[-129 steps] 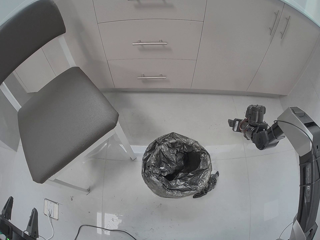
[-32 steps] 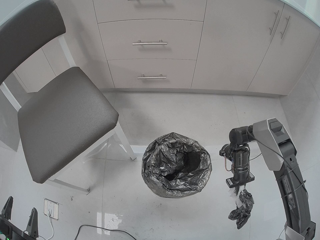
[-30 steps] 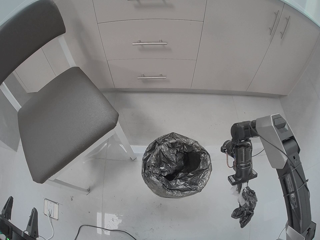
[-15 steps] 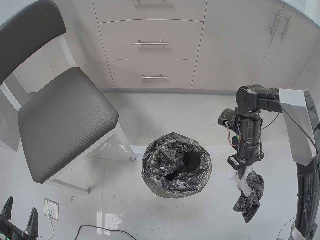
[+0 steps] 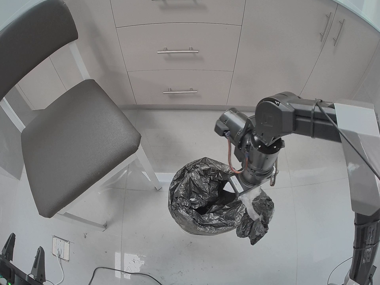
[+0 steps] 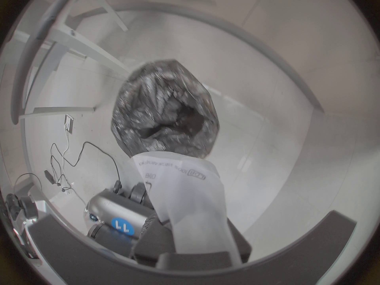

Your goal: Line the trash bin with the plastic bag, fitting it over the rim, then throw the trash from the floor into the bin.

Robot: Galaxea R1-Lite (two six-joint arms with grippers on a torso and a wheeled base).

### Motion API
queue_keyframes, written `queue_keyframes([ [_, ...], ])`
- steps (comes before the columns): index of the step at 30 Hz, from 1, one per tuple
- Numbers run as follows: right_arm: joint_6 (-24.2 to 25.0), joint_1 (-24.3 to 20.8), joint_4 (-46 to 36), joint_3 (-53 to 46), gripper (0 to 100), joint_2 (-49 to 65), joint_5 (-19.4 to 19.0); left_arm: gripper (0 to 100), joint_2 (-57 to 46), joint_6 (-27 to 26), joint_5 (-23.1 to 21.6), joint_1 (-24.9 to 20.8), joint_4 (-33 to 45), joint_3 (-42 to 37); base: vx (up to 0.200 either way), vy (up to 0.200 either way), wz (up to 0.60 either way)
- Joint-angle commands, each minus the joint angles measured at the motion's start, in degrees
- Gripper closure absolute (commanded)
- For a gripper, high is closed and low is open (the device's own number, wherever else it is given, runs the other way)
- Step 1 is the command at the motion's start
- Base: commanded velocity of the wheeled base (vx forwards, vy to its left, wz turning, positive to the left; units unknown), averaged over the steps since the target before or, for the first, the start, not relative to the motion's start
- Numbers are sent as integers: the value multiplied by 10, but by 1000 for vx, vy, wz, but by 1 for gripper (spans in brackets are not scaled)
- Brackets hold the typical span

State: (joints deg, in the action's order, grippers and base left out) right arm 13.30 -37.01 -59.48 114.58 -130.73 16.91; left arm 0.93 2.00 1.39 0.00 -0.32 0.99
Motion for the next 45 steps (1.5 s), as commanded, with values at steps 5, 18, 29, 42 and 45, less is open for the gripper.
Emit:
queue_keyframes([
  [5,-63,-68,125,0,100,-46,82,0,-9,1,0,0,0,-10,0,0,0],
  [18,-250,-97,358,0,100,-96,142,0,-9,0,0,0,0,-10,0,0,0],
  [29,-255,-83,369,0,100,-106,142,0,-9,1,0,0,0,-10,0,0,0],
  [42,-250,-57,370,0,100,-103,142,0,-9,1,0,0,0,-10,0,0,0],
  [45,-250,-57,370,0,100,-106,142,0,-9,1,0,0,0,-10,0,0,0],
])
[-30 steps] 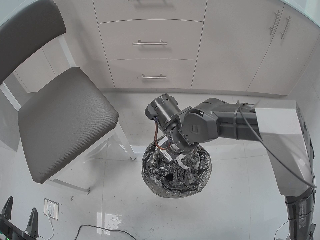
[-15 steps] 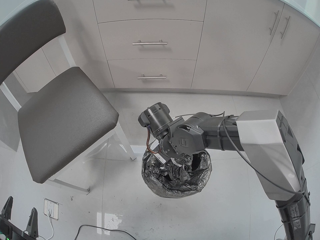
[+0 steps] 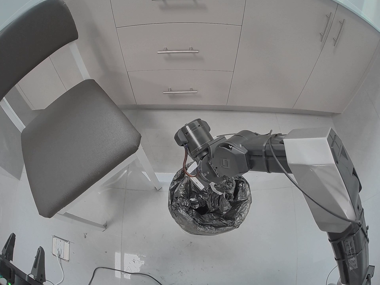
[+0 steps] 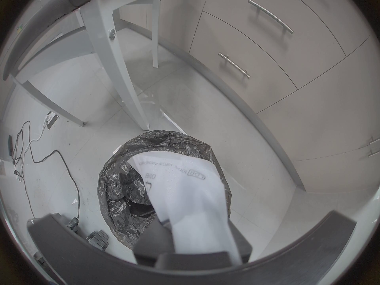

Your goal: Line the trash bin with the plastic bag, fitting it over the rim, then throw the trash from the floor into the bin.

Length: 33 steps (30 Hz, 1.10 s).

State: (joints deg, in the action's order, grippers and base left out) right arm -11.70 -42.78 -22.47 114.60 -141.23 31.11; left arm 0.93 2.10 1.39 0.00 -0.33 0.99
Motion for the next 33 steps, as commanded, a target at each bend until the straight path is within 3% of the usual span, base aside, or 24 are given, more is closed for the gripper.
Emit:
queue_keyframes([
  [1,0,1,0,0,0,-1,0,0,-9,0,0,0,0,-10,0,0,0],
  [24,12,3,1,0,0,-9,0,0,-9,0,0,0,0,-10,0,0,0],
  [25,11,3,-1,0,100,-9,0,0,-9,0,0,0,0,-10,0,0,0],
  [33,12,6,0,0,100,-19,-4,0,-9,0,0,0,0,-10,0,0,0],
])
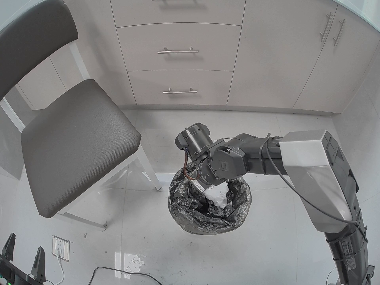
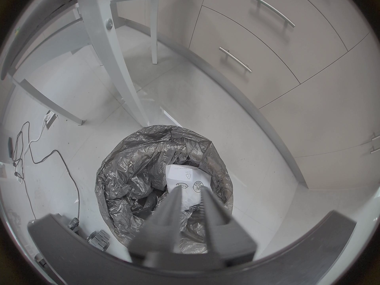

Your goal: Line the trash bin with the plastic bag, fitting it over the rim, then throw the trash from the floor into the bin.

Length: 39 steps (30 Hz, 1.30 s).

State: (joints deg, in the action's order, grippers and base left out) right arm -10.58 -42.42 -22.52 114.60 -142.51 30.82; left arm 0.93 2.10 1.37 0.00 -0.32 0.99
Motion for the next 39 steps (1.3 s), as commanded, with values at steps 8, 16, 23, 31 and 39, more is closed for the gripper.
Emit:
queue_keyframes([
  [8,1,17,2,0,100,-21,-4,0,-9,0,0,0,0,-10,0,0,0],
  [16,36,41,1,0,100,-50,-6,0,-9,0,0,0,0,-10,0,0,0],
  [23,94,58,1,0,100,-75,-22,0,-9,0,0,0,0,-10,0,0,0],
  [31,140,67,45,0,100,-102,-78,0,-9,0,0,0,0,-10,0,0,0],
  [39,94,77,154,0,100,-144,-98,0,-9,0,0,0,0,-10,0,0,0],
])
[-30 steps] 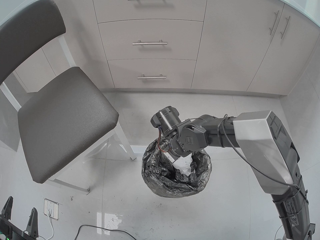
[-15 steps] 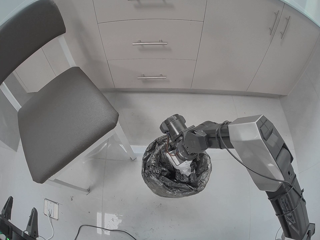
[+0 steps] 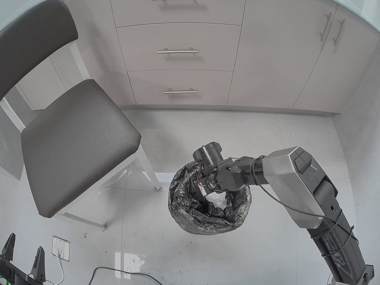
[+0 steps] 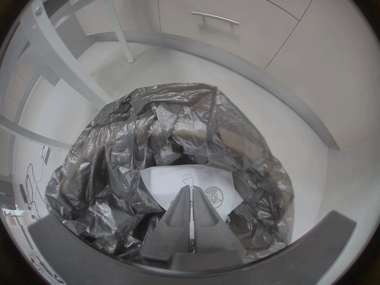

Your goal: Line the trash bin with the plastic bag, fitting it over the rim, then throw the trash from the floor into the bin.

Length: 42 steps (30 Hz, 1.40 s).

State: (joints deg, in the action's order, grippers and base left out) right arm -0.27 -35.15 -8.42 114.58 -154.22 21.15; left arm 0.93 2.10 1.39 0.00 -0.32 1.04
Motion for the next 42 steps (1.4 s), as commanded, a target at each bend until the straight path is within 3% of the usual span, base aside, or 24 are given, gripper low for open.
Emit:
queue_keyframes([
  [1,-13,4,17,0,100,-27,-1,0,-9,0,0,0,0,-10,0,0,0],
  [6,-37,10,46,0,100,-46,-2,0,-9,0,0,0,0,-10,0,0,0],
  [33,-37,22,72,0,100,-127,1,0,-9,0,0,0,0,-10,0,0,0],
  [42,-38,18,66,0,100,-99,4,0,-9,0,0,0,0,-10,0,0,0],
])
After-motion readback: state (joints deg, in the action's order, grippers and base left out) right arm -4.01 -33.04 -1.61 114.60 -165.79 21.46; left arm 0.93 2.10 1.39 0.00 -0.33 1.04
